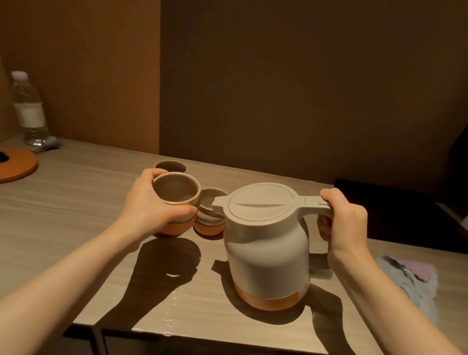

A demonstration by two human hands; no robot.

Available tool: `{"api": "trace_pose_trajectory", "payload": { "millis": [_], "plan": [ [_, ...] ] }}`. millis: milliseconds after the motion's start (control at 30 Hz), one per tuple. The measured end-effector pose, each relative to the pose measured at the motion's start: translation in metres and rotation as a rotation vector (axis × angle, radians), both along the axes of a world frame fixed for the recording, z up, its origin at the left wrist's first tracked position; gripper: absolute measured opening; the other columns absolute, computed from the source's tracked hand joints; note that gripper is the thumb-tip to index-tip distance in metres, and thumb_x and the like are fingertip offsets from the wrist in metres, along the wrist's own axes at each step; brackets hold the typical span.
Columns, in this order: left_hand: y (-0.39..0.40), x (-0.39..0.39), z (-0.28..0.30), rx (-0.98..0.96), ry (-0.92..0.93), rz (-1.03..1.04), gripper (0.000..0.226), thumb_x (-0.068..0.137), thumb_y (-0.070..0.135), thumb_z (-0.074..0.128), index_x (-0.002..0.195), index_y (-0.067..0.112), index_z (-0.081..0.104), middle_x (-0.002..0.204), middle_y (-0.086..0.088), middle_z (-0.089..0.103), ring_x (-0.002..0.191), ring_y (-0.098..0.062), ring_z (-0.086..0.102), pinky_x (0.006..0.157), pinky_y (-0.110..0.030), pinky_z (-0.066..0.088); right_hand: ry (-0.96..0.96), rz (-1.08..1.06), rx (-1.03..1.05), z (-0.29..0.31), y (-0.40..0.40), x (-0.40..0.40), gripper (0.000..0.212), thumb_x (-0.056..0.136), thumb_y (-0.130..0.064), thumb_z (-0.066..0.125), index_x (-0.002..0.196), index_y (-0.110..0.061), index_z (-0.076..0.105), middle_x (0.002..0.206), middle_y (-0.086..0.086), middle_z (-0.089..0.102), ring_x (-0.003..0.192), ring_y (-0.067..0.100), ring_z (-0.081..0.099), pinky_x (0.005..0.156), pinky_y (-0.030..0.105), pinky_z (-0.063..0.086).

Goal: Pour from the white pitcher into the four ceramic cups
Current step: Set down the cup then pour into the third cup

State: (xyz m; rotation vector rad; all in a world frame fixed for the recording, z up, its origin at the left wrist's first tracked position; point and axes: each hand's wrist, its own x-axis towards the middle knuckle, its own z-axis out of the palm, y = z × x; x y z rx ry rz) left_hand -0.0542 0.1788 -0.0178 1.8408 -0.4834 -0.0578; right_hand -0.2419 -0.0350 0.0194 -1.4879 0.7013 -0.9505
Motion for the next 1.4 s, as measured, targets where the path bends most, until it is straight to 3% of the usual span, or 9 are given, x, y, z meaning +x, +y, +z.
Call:
{"api": "trace_pose_trajectory", "payload": {
  "millis": [233,400,700,1033,1400],
  "plan": [
    [0.018,-0.018,-0.021,0.009,0.012,-0.067,0.088,0.054,0.017,0.093,0.124,0.029,0.041,0.111,0.012,0.05,0.104,-0.009,0.049,0.078,-0.02,0.042,0.015,0.025,-0.017,-0.001,0.006,0.004,0.033,0.085,-0.023,0.057,0.057,-0.006,0.053,0.049,0.001,0.039,0.044,0.008,0.034,0.044,0.024,0.027],
    [0.02,-0.028,-0.037,0.024,0.046,-0.097,0.084,0.054,0.018,0.093,0.121,0.026,0.044,0.104,0.018,0.051,0.102,-0.007,0.051,0.081,-0.022,0.043,0.024,0.054,-0.035,0.002,0.01,0.007,0.028,0.083,-0.024,0.058,0.063,-0.005,0.056,0.052,0.004,0.039,0.044,0.009,0.033,0.046,0.027,0.026],
    [0.016,-0.03,-0.055,-0.025,0.023,-0.12,0.083,0.049,0.021,0.094,0.12,0.028,0.052,0.111,0.015,0.06,0.104,-0.002,0.056,0.082,-0.018,0.044,0.02,0.097,-0.066,0.011,0.018,0.014,0.039,0.086,-0.017,0.057,0.049,-0.01,0.047,0.038,-0.006,0.036,0.038,0.008,0.03,0.04,0.022,0.024],
    [0.021,-0.025,-0.058,-0.022,-0.052,-0.111,0.083,0.049,0.032,0.092,0.121,0.033,0.049,0.122,0.008,0.055,0.112,-0.009,0.054,0.091,-0.027,0.048,0.051,0.13,-0.189,0.014,0.024,0.024,0.037,0.087,-0.018,0.057,0.054,-0.004,0.05,0.042,0.001,0.036,0.04,0.008,0.03,0.04,0.02,0.025],
    [0.025,-0.021,-0.046,0.067,-0.181,-0.08,0.083,0.053,0.029,0.093,0.12,0.035,0.044,0.118,0.011,0.047,0.108,-0.007,0.048,0.081,-0.016,0.039,0.072,0.139,-0.22,0.016,0.027,0.028,0.046,0.088,-0.02,0.056,0.045,-0.009,0.046,0.038,-0.004,0.037,0.039,0.008,0.032,0.04,0.02,0.026]
  ]
}}
